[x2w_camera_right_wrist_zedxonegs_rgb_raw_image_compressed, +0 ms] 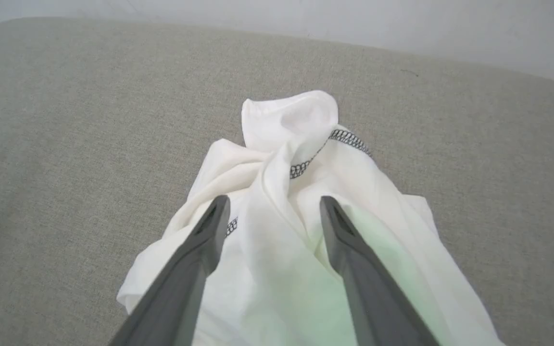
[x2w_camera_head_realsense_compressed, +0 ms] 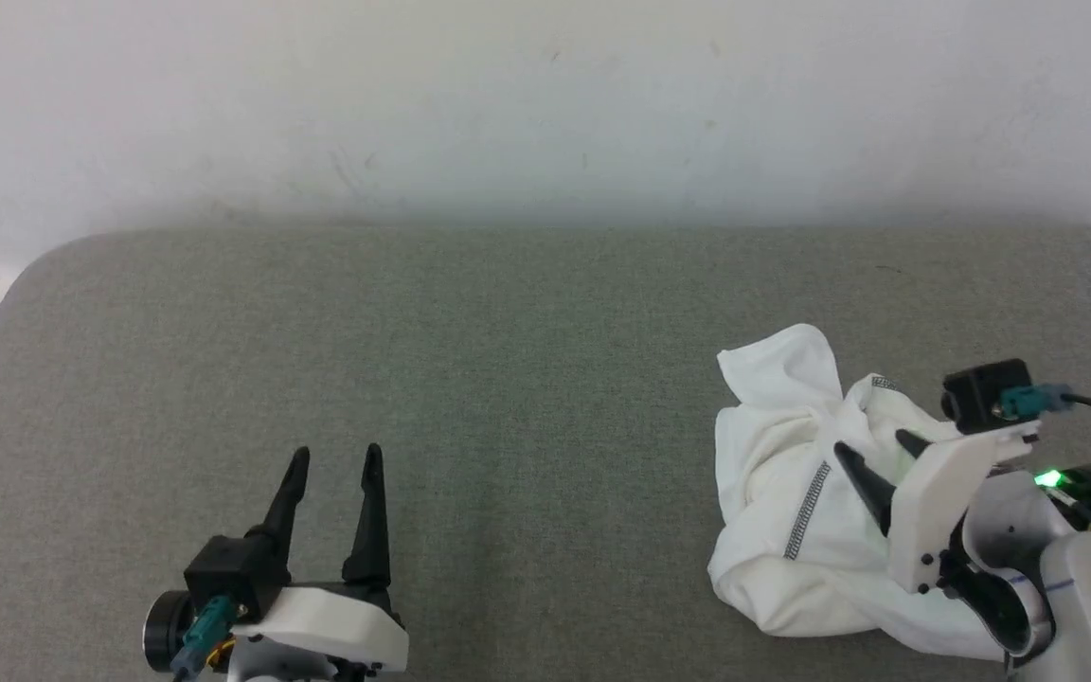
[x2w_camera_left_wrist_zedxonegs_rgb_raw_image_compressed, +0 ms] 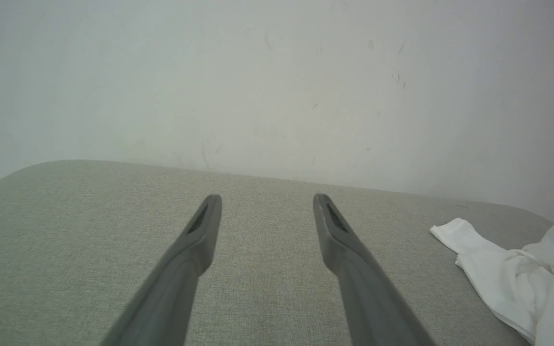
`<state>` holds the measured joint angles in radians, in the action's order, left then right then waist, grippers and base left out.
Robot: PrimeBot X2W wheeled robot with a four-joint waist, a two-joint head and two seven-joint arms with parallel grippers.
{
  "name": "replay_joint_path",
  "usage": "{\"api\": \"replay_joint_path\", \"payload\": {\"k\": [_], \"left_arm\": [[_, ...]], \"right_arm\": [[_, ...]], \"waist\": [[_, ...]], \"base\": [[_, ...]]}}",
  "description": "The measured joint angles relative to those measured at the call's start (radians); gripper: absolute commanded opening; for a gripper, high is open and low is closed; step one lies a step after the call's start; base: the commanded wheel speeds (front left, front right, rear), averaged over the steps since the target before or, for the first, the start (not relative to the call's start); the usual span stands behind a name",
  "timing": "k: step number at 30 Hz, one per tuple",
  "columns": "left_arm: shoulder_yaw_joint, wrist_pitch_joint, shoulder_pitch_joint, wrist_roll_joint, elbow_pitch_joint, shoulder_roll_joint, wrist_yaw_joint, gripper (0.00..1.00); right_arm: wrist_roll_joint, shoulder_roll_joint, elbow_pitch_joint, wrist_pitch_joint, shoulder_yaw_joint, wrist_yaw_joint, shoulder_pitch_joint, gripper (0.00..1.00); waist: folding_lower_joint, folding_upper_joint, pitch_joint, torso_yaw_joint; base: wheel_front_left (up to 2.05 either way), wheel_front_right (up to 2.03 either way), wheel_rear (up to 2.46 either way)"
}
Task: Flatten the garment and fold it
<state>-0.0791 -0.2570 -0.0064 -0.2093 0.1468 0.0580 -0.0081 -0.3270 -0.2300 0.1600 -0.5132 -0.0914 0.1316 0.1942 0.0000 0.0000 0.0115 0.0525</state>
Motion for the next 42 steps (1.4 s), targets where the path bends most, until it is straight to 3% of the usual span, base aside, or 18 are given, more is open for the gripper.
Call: {"api": "replay_joint_path", "payload": {"k": [3,4,5,6,10,13,16,19,25,26,27,33,42], "left_arm": [[-0.005,0.0,0.0,0.0,0.006,-0.002,0.0,1.0],[-0.007,0.0,0.0,0.0,0.008,-0.002,0.0,1.0],[-0.009,0.0,0.0,0.0,0.01,-0.002,0.0,1.0],[-0.011,0.0,0.0,0.0,0.012,-0.002,-0.001,1.0],[-0.01,0.0,0.0,0.0,0.017,-0.003,-0.001,1.0],[-0.008,0.0,0.002,0.0,0.019,-0.003,-0.001,1.0],[-0.007,0.0,0.007,0.0,0.022,-0.004,-0.002,1.0],[-0.007,0.0,0.009,0.001,0.025,-0.004,-0.007,1.0],[-0.007,0.0,0.009,0.01,0.025,-0.005,-0.009,1.0],[-0.007,0.0,0.009,0.01,0.026,-0.005,-0.009,1.0],[-0.006,0.0,0.009,0.01,0.027,-0.005,-0.009,1.0],[0.001,0.0,0.009,0.014,0.033,-0.006,-0.009,1.0],[0.013,0.0,0.017,0.02,0.038,-0.005,-0.008,1.0]], "right_arm": [[-0.038,-0.026,0.101,-0.034,-0.06,0.0,0.036,1.0],[-0.058,-0.027,0.127,-0.034,-0.074,0.0,0.041,0.45],[-0.064,-0.032,0.146,-0.031,-0.092,0.0,0.047,0.14],[-0.071,-0.033,0.159,-0.014,-0.1,0.0,0.053,0.0],[-0.125,-0.016,0.138,0.122,-0.141,0.0,0.083,0.0],[-0.191,0.002,0.053,0.174,-0.281,0.0,0.075,0.0],[-0.306,0.008,-0.061,0.164,-0.454,0.0,0.017,0.0],[-0.367,-0.03,-0.121,0.107,-0.572,0.0,-0.063,0.0],[-0.364,-0.102,-0.102,0.022,-0.62,0.0,-0.199,0.0],[-0.348,-0.106,-0.093,0.022,-0.612,0.0,-0.211,0.46],[-0.335,-0.106,-0.088,0.029,-0.598,0.0,-0.221,1.0],[-0.23,-0.061,-0.153,0.212,-0.488,0.0,-0.258,1.0],[-0.055,0.083,-0.29,0.418,-0.169,0.0,-0.342,1.0]], "waist": [[0.0001,0.0,0.0,0.007],[0.0,0.0,-0.002,0.009],[0.0,0.0,-0.003,0.011],[0.0,0.0,-0.005,0.013],[0.0,0.0,-0.016,0.013],[0.0,0.0,-0.029,0.009],[-0.0001,0.0,-0.041,0.001],[0.0,0.0,-0.048,-0.008],[-0.0001,0.0,-0.041,-0.017],[-0.0001,0.0,-0.037,-0.017],[-0.0001,0.0,-0.033,-0.018],[0.0001,0.0001,-0.014,-0.021],[0.0,0.0002,-0.034,-0.032]], "base": [[0.0,0.0,0.0],[0.0,0.0,0.0],[0.0,0.0,0.0],[0.0,0.0,0.0],[0.0,0.0,0.0],[0.0,0.0,0.0],[0.0,0.0,0.0],[0.0,0.0,0.0],[0.0,0.0,0.0],[0.0,0.0,0.0],[0.0,0.0,0.0],[0.0,0.0,0.0],[0.0,0.0,0.0]]}}
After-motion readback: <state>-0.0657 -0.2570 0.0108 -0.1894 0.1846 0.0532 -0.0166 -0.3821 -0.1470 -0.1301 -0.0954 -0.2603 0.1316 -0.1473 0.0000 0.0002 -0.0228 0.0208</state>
